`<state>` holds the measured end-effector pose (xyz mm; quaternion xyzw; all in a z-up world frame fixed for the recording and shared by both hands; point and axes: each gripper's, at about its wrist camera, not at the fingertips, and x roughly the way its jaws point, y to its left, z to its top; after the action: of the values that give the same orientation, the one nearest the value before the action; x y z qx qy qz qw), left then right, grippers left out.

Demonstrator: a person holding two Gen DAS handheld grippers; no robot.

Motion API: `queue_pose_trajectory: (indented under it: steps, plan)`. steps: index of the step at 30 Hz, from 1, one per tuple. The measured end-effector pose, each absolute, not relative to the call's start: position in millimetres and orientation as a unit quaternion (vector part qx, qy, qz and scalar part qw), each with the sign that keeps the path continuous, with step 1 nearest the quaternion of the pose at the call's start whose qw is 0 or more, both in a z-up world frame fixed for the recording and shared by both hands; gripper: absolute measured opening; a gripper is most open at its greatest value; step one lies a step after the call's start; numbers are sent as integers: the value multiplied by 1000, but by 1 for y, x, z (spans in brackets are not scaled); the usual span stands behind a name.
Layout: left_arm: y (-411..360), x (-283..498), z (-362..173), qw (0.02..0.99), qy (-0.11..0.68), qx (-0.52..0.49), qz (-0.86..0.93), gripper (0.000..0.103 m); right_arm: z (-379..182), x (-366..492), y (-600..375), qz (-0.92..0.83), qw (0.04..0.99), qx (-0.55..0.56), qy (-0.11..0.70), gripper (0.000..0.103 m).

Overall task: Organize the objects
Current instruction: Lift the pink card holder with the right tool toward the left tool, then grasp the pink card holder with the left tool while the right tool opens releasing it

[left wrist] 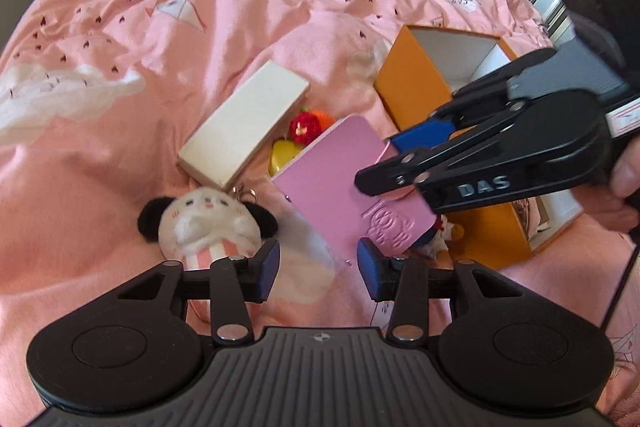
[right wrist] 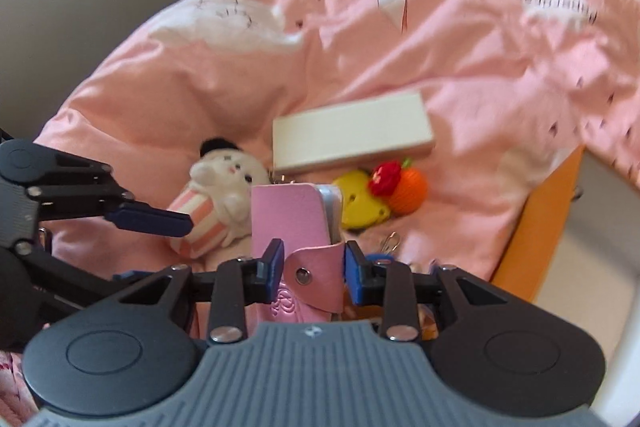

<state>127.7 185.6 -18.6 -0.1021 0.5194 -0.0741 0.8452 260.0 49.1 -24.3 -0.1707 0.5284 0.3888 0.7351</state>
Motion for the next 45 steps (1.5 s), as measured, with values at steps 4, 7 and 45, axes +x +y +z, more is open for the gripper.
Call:
queue_pose_trajectory:
  steps: [4,7,45]
  plan:
    - [180,127,-37,833,537,-111,-79,51,-58,266,43,379,723,-127,564,35]
    - [177,131,-47,825,546,-121,-75,56,-63,266,32,377,731,-108,558,37]
    - [185,141,-85,786,530,-317,25,54,-101,199,-12,336,826,-120,436,2]
